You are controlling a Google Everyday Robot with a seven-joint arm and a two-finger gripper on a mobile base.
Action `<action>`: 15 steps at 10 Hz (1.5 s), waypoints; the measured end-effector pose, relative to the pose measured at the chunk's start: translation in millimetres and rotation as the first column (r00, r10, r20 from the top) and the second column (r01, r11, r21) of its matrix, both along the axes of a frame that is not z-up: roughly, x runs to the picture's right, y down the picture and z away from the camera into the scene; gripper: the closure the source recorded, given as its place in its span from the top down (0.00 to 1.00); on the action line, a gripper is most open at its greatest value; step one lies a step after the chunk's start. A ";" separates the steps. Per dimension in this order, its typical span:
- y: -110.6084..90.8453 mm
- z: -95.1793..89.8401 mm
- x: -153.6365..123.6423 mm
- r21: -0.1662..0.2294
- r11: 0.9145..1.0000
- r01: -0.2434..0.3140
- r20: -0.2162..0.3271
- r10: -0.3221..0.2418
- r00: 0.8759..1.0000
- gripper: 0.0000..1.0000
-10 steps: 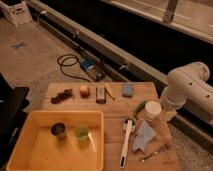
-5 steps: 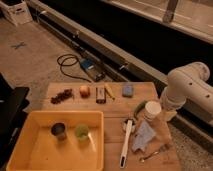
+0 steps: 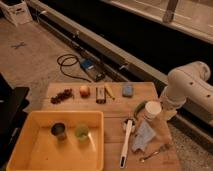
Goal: Place towel in metal cup
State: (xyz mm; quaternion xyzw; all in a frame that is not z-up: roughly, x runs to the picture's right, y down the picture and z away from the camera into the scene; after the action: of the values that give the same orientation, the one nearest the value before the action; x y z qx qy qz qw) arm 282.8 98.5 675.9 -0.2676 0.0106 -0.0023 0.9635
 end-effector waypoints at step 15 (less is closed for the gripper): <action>62.7 34.2 -67.6 -0.069 0.976 0.208 0.097 -0.201 0.975 0.65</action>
State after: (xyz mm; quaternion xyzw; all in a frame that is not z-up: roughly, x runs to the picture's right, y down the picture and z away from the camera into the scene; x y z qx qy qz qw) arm 215.2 161.3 710.1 -0.3023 -0.0052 -0.1137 0.9464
